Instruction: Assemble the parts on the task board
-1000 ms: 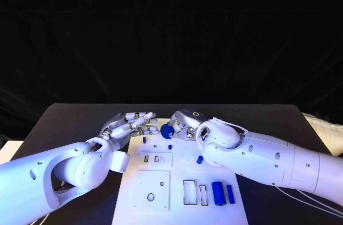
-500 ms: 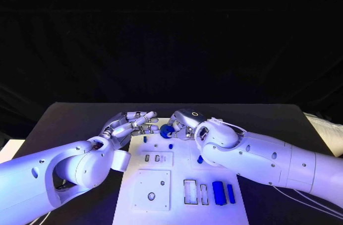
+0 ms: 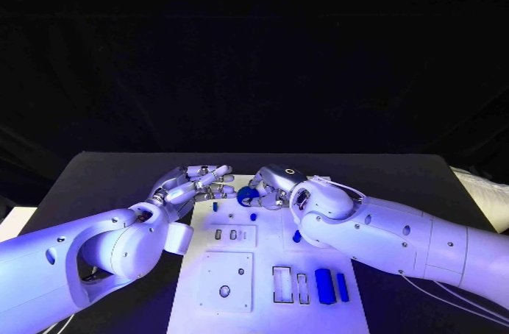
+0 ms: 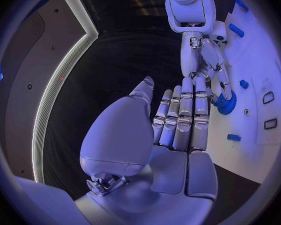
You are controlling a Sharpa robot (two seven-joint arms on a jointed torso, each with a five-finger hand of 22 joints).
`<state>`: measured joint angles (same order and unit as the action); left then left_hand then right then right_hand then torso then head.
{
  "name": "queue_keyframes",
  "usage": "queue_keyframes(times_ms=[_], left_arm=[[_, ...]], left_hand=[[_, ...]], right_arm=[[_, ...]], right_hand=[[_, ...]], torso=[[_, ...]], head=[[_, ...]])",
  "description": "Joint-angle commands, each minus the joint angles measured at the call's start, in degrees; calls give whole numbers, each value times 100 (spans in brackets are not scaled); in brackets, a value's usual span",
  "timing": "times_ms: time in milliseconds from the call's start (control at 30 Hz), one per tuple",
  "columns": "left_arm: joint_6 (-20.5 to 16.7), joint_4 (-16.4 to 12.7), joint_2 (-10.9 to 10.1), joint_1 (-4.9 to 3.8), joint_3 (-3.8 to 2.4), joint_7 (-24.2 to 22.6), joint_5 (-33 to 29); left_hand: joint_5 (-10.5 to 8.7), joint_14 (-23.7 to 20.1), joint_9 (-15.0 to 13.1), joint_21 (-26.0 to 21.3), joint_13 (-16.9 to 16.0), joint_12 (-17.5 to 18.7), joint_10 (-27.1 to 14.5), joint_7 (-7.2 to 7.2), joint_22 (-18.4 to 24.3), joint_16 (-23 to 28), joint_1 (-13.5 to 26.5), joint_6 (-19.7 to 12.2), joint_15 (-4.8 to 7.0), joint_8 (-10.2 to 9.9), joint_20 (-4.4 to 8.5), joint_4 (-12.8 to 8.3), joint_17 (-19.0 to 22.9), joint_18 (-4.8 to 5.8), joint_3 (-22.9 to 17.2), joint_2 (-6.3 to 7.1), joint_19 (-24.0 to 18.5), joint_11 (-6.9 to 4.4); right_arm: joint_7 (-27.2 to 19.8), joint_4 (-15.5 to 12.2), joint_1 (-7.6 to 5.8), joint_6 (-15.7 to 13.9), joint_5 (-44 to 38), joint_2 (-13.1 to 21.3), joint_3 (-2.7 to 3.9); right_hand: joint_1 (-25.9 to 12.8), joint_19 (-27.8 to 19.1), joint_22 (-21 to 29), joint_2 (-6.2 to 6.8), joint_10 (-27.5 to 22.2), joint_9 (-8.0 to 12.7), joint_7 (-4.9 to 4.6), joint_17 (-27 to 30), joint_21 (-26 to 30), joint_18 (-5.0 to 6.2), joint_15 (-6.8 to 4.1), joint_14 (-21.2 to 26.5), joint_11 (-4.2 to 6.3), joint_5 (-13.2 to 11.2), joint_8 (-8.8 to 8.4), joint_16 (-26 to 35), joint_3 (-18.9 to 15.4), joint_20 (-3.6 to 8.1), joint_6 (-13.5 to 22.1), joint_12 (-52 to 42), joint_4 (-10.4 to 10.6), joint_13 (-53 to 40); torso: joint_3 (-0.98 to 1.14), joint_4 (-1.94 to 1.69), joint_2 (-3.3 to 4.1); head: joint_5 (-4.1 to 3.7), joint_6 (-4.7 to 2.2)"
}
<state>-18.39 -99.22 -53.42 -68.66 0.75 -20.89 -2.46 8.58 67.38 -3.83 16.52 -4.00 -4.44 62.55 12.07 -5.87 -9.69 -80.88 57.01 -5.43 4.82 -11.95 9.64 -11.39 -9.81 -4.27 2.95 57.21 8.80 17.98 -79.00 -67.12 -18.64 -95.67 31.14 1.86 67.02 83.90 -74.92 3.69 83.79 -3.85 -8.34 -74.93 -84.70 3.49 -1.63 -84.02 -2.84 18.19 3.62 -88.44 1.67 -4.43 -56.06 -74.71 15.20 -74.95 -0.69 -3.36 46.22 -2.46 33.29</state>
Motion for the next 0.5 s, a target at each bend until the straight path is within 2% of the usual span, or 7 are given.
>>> queue_keyframes(times_ms=[33,267,367,467,500], left_arm=[[96,-11,2,-4,-3,-13,-10],[102,-2,0,-4,-3,-11,-10],[106,0,0,-4,-3,-10,-10],[106,9,-4,-4,-3,-9,-10],[106,11,-5,-5,-3,-9,-10]], left_hand=[[-18,12,2,-28,5,27,4,31,6,30,-4,6,-44,-21,-18,-42,-7,-69,-7,-68,20,23],[-18,12,2,-28,5,27,4,31,6,30,-4,6,-44,-21,-18,-42,-7,-69,-7,-68,20,23],[-18,12,2,-30,5,32,1,32,9,35,-13,4,-45,-26,-19,-52,-12,-69,-9,-67,22,24],[-18,12,2,-30,5,32,1,32,9,35,-13,4,-45,-26,-19,-52,-12,-69,-9,-67,22,24],[-18,12,2,-30,5,32,1,32,9,35,-13,4,-45,-26,-19,-52,-12,-69,-9,-67,22,24]], right_arm=[[-30,5,2,167,107,3,-3],[11,19,2,167,138,21,-4],[0,-9,2,-42,156,67,-4],[-177,-86,2,-452,322,188,-3],[-209,-99,2,-508,353,208,-3]], right_hand=[[-28,68,-227,-28,19,-8,13,-1222,13,-81,53,-535,-34,39,11,-4,-11,-39,-10,6,41,-439],[-11,71,-234,-64,31,-14,21,-1238,10,-82,50,-539,-28,65,20,-13,-31,-38,-41,-20,67,-460],[24,77,-246,-98,38,-16,28,-1249,4,-84,45,-541,-22,82,22,-19,-43,-35,-64,-34,75,-473],[155,90,-274,-126,61,-10,29,-1296,-10,-90,40,-552,-18,65,6,-44,-57,-29,-58,-80,36,-511],[163,91,-275,-129,62,-10,28,-1299,-10,-90,40,-553,-18,63,4,-46,-58,-29,-56,-83,35,-513]], torso=[[0,0,3],[1,0,-1],[3,1,0],[10,13,-2],[9,13,-3]], head=[[3,0],[2,-7],[-3,-12],[-7,-23],[-8,-24]])
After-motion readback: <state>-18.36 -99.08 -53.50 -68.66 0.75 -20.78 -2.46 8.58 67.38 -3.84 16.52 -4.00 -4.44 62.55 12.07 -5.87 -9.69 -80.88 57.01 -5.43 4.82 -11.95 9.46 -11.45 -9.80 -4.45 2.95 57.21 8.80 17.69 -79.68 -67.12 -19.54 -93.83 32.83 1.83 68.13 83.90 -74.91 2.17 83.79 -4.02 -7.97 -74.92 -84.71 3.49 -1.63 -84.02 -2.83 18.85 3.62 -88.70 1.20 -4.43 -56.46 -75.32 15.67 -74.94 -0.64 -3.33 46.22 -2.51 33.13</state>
